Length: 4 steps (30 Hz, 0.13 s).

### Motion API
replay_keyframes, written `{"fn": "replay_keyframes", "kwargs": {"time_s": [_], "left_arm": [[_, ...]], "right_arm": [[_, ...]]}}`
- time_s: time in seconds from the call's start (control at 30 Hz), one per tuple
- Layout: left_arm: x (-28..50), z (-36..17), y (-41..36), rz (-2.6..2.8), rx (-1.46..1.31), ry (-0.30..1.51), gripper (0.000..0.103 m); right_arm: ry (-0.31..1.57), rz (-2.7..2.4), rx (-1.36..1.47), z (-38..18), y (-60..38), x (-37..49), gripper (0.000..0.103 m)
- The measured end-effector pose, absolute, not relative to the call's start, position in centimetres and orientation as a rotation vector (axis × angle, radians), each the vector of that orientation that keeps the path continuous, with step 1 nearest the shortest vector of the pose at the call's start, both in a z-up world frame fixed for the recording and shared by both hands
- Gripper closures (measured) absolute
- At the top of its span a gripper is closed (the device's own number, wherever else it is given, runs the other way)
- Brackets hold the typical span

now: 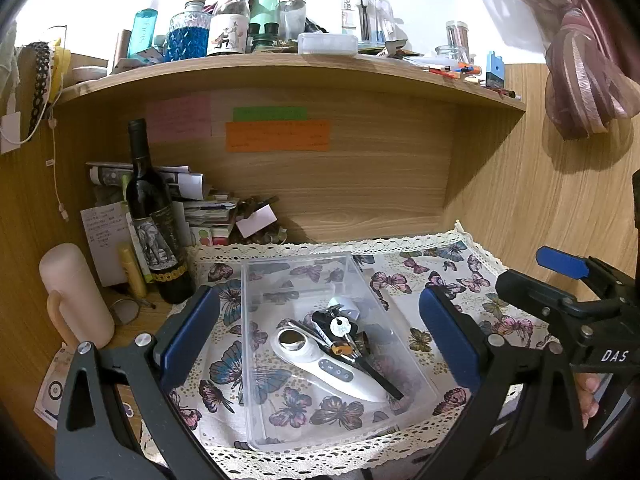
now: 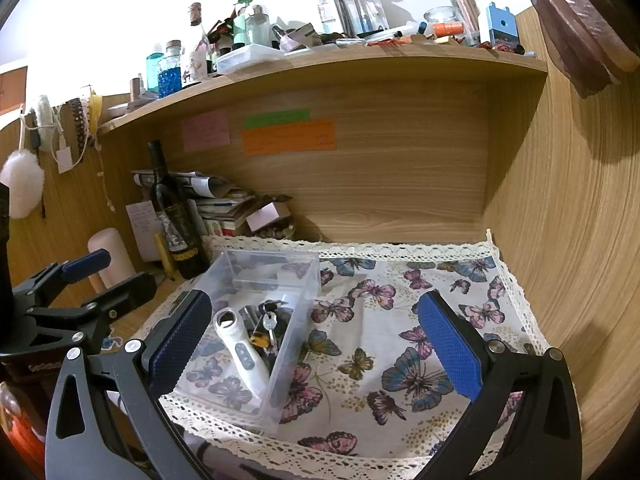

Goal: Organize rigid objects

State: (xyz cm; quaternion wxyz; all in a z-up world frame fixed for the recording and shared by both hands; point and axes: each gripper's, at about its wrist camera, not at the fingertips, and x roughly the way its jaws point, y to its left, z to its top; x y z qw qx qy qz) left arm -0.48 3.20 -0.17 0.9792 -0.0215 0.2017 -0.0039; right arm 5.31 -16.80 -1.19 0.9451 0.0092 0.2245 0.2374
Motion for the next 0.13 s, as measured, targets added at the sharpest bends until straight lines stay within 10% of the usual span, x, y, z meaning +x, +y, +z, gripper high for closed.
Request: {"fn": "replay_keyframes", "kwargs": {"time_s": [0.13], "left_arm": [[-0.44,-0.23,3.31,-0.006,-0.048,0.404,0.002]], "right_arm": [[0.469,0.488,0.026,-1.35,-16.86,5.58,0.0]]}}
